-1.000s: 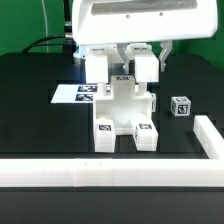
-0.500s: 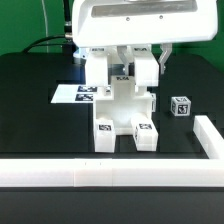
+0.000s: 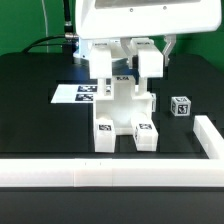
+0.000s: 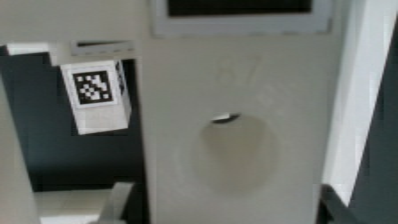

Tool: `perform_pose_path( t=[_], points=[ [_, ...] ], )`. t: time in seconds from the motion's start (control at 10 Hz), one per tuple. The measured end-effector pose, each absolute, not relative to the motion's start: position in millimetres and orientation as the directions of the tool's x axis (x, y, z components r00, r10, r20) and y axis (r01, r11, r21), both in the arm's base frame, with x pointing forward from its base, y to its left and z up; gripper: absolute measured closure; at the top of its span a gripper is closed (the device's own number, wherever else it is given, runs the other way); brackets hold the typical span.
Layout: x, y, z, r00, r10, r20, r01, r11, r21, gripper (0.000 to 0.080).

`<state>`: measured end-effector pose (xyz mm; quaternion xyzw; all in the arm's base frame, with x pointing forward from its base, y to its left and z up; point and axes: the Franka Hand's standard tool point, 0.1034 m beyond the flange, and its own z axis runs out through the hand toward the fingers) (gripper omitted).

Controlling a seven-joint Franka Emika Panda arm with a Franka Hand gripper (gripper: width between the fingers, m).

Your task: Assemble chair

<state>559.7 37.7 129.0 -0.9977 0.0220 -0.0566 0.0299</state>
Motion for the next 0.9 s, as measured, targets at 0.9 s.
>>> perform_pose_path(
  t=[0.9],
  points=[
    [550.4,41.7,122.7,0.994,-0.037,0.106,-0.031,-0.998,-0.058,0.0511]
  ],
)
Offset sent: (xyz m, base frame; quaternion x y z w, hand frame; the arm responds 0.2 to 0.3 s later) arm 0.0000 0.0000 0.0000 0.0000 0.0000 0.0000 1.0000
